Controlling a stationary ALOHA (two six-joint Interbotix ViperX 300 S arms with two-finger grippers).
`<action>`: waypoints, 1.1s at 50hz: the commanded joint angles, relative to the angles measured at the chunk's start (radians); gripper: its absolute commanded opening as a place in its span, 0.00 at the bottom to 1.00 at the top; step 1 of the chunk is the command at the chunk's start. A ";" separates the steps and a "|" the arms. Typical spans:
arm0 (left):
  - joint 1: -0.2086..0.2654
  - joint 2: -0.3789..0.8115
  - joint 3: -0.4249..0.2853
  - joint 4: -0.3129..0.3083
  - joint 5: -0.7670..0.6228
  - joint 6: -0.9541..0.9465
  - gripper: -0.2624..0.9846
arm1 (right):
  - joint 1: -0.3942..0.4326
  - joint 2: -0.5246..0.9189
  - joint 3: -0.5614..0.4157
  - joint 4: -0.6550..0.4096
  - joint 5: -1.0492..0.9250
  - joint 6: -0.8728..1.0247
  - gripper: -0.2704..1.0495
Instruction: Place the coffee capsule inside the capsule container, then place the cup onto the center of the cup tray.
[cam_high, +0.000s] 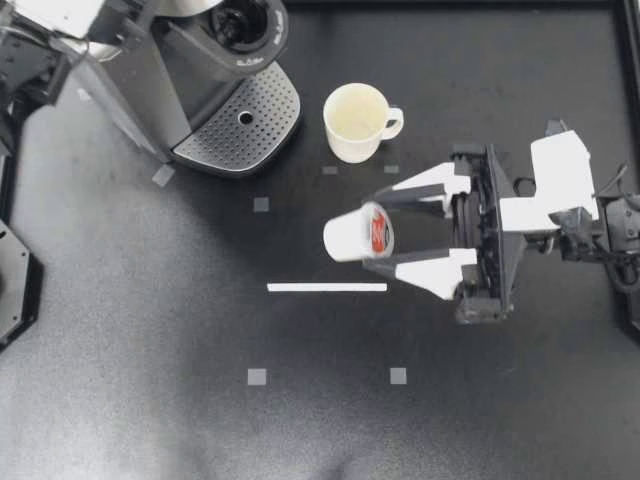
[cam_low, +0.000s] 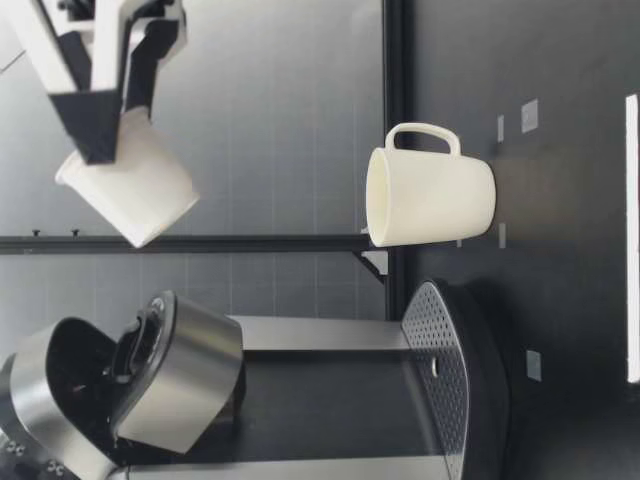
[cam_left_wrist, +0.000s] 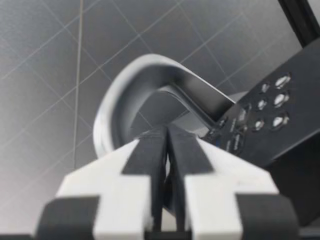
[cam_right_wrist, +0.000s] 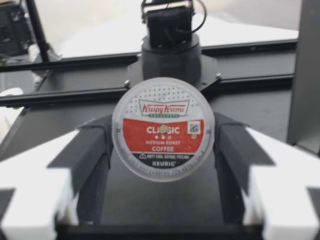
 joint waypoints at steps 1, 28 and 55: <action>0.009 -0.028 -0.011 0.012 -0.002 -0.003 0.30 | -0.032 -0.011 -0.040 -0.002 -0.012 -0.005 0.63; 0.061 -0.164 0.051 0.021 -0.109 -0.074 0.30 | -0.153 0.028 -0.172 0.012 -0.037 -0.114 0.63; 0.061 -0.417 0.141 0.092 -0.574 -0.322 0.30 | -0.344 0.087 -0.405 -0.066 0.278 -0.118 0.63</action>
